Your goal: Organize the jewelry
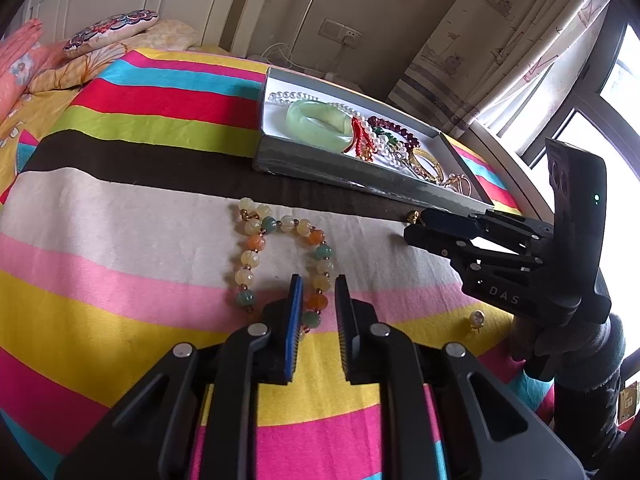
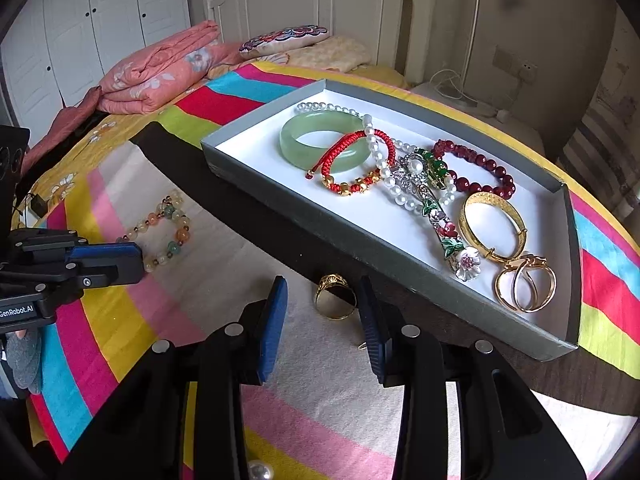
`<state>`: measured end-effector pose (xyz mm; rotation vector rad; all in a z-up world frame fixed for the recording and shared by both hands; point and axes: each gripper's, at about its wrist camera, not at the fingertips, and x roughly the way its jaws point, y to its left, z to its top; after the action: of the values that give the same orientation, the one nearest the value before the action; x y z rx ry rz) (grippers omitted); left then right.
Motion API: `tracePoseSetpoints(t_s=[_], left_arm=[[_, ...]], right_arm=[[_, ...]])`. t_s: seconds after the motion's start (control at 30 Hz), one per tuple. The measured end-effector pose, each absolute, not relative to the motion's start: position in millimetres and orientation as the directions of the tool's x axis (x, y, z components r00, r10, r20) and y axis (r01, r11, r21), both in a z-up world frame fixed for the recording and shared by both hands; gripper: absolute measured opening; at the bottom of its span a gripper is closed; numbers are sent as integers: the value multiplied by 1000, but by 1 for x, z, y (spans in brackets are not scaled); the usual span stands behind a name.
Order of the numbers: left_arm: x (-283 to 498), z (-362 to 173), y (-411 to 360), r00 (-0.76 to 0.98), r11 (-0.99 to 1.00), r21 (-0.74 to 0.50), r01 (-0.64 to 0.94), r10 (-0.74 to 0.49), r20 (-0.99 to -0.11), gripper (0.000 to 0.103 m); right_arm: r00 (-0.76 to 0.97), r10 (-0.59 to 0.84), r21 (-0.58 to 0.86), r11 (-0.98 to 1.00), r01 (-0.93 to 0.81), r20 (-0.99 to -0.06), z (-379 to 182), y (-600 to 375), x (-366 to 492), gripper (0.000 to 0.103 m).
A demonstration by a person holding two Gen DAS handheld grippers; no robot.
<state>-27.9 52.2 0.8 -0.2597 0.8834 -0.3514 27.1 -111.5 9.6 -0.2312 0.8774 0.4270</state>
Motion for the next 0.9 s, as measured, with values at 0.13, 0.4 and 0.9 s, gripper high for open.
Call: tracePoseSetpoints(t_s=[0.13,0.4,0.9], left_arm=[[-29,2,49,582,912,-355,206,-406,-705,23],[-32,6,29,583,931,-262,255,-364,-726,42],[-30,5,25,589,951,-192,240,-300,-751,11]], right_arm=[[569,264,-43,883,-468,-779,10,-109,18,18],[609,291,-26,890,-455,-738,18,-116,0,0],[522,386,23,819,-573,-760,16,-100,-7,61]])
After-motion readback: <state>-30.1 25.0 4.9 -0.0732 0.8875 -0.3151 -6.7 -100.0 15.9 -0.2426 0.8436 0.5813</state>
